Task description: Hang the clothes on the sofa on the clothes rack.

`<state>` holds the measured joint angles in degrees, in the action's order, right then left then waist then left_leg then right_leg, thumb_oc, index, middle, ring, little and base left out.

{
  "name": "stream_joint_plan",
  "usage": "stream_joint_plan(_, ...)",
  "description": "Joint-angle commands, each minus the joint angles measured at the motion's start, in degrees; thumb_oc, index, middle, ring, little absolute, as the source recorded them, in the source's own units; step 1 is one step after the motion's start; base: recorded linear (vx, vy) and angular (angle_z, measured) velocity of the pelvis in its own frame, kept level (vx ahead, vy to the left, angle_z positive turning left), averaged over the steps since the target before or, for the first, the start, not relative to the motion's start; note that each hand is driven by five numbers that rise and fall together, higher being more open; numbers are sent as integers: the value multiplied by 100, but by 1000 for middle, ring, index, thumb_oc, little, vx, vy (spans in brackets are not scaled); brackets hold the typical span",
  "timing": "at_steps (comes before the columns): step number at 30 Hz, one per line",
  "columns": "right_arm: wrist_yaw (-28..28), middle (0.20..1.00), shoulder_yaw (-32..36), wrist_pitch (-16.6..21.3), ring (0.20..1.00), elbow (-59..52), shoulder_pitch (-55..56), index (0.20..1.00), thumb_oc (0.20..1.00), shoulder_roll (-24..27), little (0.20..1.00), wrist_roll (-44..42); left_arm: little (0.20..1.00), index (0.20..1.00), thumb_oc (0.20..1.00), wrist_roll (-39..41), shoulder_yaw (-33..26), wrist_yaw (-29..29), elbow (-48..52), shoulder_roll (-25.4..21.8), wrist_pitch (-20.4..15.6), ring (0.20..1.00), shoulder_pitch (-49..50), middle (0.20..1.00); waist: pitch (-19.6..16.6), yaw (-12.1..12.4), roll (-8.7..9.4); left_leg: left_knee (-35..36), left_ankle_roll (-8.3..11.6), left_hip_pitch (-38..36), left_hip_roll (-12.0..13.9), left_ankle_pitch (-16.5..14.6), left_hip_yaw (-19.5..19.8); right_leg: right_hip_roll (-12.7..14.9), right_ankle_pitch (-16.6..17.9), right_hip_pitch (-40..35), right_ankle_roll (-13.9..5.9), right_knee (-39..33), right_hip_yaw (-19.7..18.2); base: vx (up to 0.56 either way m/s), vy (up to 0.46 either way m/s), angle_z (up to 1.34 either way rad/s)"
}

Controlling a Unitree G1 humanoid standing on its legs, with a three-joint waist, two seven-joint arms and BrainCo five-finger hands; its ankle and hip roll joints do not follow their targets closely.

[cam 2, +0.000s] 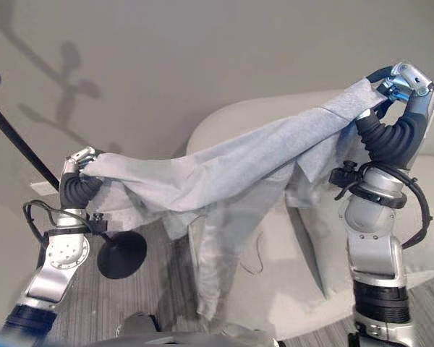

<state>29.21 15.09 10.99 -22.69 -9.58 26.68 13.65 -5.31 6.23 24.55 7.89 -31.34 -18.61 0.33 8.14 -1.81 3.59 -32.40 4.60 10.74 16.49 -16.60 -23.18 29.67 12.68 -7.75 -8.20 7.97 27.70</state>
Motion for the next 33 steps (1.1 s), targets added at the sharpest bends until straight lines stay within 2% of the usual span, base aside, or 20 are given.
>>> stream_joint_plan(1,236,200,440,-98,200,-262,-323,200,200,745,200,243,200,200,200,-98,-702,303,724,-142,-396,200,8,200,-248,-73,-196,1460,347,-773,688,974,83,551,1029,149,-680,-64,317,42,437,-16)
stream_joint_plan(3,312,200,474,-129,200,-302,-448,200,200,753,200,301,200,200,200,-210,-942,620,733,-205,-301,200,15,200,-220,-32,-208,1445,134,-923,457,789,-366,746,1075,223,-680,-13,1054,-32,610,-12)
stream_joint_plan(5,294,200,425,-123,200,-324,-518,200,200,671,200,313,200,200,200,-360,-1144,734,799,-233,-260,200,84,200,-126,-71,-118,1525,-110,-1040,135,645,-491,600,583,310,-676,430,1232,-17,486,-58)
stream_joint_plan(6,245,200,424,-122,200,-335,-493,200,200,617,200,308,200,200,200,-405,-1246,742,811,-212,-224,200,129,200,-117,-105,-76,1601,-169,-1085,0,641,-530,455,387,377,-647,615,1147,-6,369,-44)
stream_joint_plan(9,159,200,448,-39,200,-317,-414,200,200,647,200,285,200,200,200,-402,-1408,741,733,-101,-166,200,174,200,-134,-197,-24,2052,-317,-1292,-422,722,-594,-410,-460,790,-459,1100,696,20,384,-9)
stream_joint_plan(10,136,200,518,63,200,-280,-289,200,200,715,200,222,200,200,200,-388,-1322,643,673,-2,-151,200,149,200,-58,-343,30,2380,-370,-1522,-740,775,-485,-1190,-999,1309,-318,1408,247,7,257,-9)
stream_joint_plan(12,137,200,529,76,200,-272,-287,200,200,728,200,215,200,200,200,-388,-1313,637,662,6,-154,200,132,200,-65,-311,38,2435,-368,-1539,-758,813,-522,-1176,-1039,1352,-285,1452,226,6,169,16)
stream_joint_plan(13,194,200,606,111,200,-233,-227,200,200,788,200,220,200,200,200,-399,-1134,527,587,130,-124,200,49,200,14,-432,127,2559,-443,-1684,-1040,793,-358,-1723,-1173,1662,-236,1581,-66,14,162,12)
stream_joint_plan(14,200,200,623,119,200,-229,-222,200,200,802,200,218,200,200,200,-404,-1116,519,578,141,-120,200,23,200,19,-420,122,2595,-453,-1696,-1057,805,-351,-1712,-1191,1673,-234,1605,-72,14,262,34)
stream_joint_plan(15,294,200,686,105,200,-194,-188,200,200,912,200,248,200,200,200,-364,-797,376,481,313,-120,200,-171,200,78,-502,231,2682,-501,-1747,-1302,821,-112,-1961,-1184,1821,-149,1579,-302,-22,98,36)
stream_joint_plan(17,293,200,739,97,200,-248,-125,200,200,890,200,254,200,200,200,-437,-634,217,437,481,-91,200,-237,200,-59,-482,329,2809,-534,-1720,-1470,841,47,-2109,-1453,1439,140,1050,-306,-24,-3,101)
stream_joint_plan(21,233,200,567,124,200,-219,-237,200,200,811,200,154,200,200,200,-244,-541,6,549,648,-81,200,-43,200,-302,-414,290,2566,-399,-1730,-1320,776,26,-2276,-1608,927,312,247,-315,39,-127,60)
stream_joint_plan(22,169,200,431,172,200,-227,-307,200,200,754,200,102,200,200,200,-250,-606,-44,600,615,-106,200,77,200,-329,-358,274,2064,-292,-1624,-1112,654,-82,-2435,-1767,728,451,2,-426,46,-114,7)
stream_joint_plan(23,169,200,431,172,200,-227,-307,200,200,754,200,102,200,200,200,-250,-606,-44,600,615,-106,200,77,200,-329,-358,274,2064,-292,-1624,-1112,654,-82,-2435,-1767,728,451,2,-426,29,-153,-24)
stream_joint_plan(24,128,200,350,221,200,-273,-326,200,200,732,200,84,200,200,200,-243,-689,-23,619,574,-131,200,152,200,-312,-298,279,1497,-128,-1450,-852,636,-201,-2555,-1833,573,559,-143,-520,4,-154,-50)
stream_joint_plan(25,64,200,194,240,200,-299,-381,200,200,730,200,66,200,200,200,-240,-767,49,608,547,-135,200,163,200,-222,-212,289,817,125,-1175,-549,918,-233,-2628,-1882,477,675,-170,-602,6,-172,-37)
stream_joint_plan(27,-27,200,-44,271,200,-243,-463,200,200,735,200,-18,200,200,200,-349,-917,264,526,518,-113,200,160,200,-72,-45,279,-85,258,-783,-197,1365,-152,-2759,-1898,320,910,-267,-607,-51,-91,-55)
stream_joint_plan(28,-189,200,-249,331,200,-213,-470,200,200,698,200,-177,200,200,200,-486,-1083,487,465,508,-114,200,111,200,-67,10,269,-198,291,-618,-30,1434,112,-2787,-1994,194,884,-325,-757,4,9,-91)
stream_joint_plan(30,-340,200,-374,319,200,-211,-405,200,200,773,200,-156,200,200,200,-722,-1275,584,472,401,-120,200,87,200,-100,36,273,149,238,-549,252,1320,68,-2702,-2027,116,797,-366,-713,105,119,-45)
stream_joint_plan(33,-433,200,-517,338,200,-272,-411,200,200,769,200,-99,200,200,200,-988,-1413,779,479,292,-88,200,25,200,-177,50,279,957,132,-723,198,1305,56,-2584,-2070,143,706,-325,-705,89,198,-1)
